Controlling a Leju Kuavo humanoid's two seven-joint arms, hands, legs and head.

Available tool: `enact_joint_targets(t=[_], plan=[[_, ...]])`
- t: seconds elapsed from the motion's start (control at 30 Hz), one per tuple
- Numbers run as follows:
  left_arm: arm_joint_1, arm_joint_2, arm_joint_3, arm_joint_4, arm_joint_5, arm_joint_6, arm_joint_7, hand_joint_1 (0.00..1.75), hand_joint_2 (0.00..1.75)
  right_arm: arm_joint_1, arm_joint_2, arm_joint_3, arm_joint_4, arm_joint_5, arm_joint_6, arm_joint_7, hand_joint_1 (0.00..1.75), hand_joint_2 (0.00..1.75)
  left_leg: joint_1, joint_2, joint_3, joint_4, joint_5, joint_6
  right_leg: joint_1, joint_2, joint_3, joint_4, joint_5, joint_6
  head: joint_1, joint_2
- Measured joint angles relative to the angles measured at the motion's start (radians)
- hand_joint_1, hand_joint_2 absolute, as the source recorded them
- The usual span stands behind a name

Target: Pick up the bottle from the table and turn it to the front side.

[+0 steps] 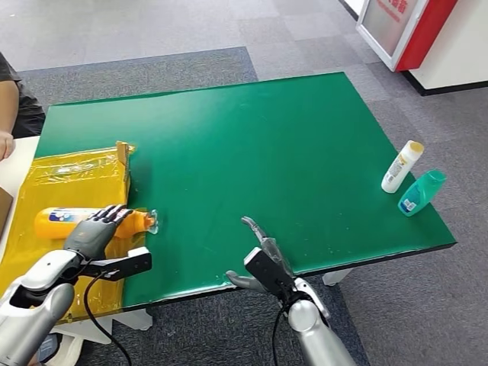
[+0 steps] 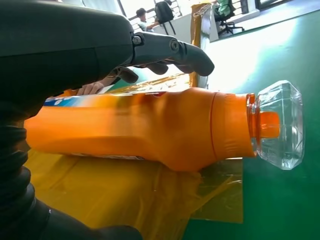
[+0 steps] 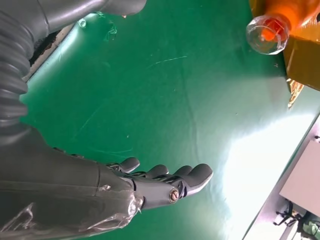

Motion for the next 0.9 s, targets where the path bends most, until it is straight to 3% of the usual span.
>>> enact_joint_targets(t=[0.2,0.4,0.63,0.77,0.9], plan=[[0.084,-0.008,0.056,-0.109,0.105,0.049,-0.006,0.00,1.75,0.014,-0.003,-0.003,-0.006,-0.008,-0.013,0.002,0.00,1.75,0.000,0.000,0.000,0.000,0.000,0.000,0.000,0.000,0.000,0.000,0.000,0.000,0.000,0.000],[0.223,-0.076,0.167,-0.315,0.249,0.091,-0.062,0.00,1.75,0.045,-0.005,-0.014,-0.045,-0.009,-0.020,-0.001,0.00,1.75,0.000,0.000,-0.001,0.000,-0.002,0.000,-0.001,0.000,0.000,0.000,-0.002,0.002,0.000,0.000],[0.476,-0.312,0.361,-0.549,0.588,0.122,-0.301,0.00,1.75,0.125,0.000,-0.025,-0.171,-0.029,-0.027,-0.054,0.00,1.75,0.000,0.000,-0.001,0.000,-0.006,0.002,-0.001,0.000,0.000,-0.001,-0.005,0.002,0.000,0.000],[0.540,-0.409,0.438,-0.592,0.657,0.099,-0.323,0.00,1.75,0.149,0.004,-0.027,-0.222,-0.033,-0.026,-0.060,0.00,1.75,0.000,0.000,0.000,0.000,-0.007,0.002,-0.001,0.000,0.000,-0.001,-0.005,0.003,0.000,0.000],[0.571,-0.481,0.500,-0.574,0.764,0.010,-0.347,0.00,1.75,0.168,0.010,-0.029,-0.254,-0.051,-0.017,-0.070,0.00,1.75,0.000,0.000,0.000,0.000,-0.006,0.002,-0.001,0.000,0.001,-0.001,-0.005,0.002,0.000,0.000]])
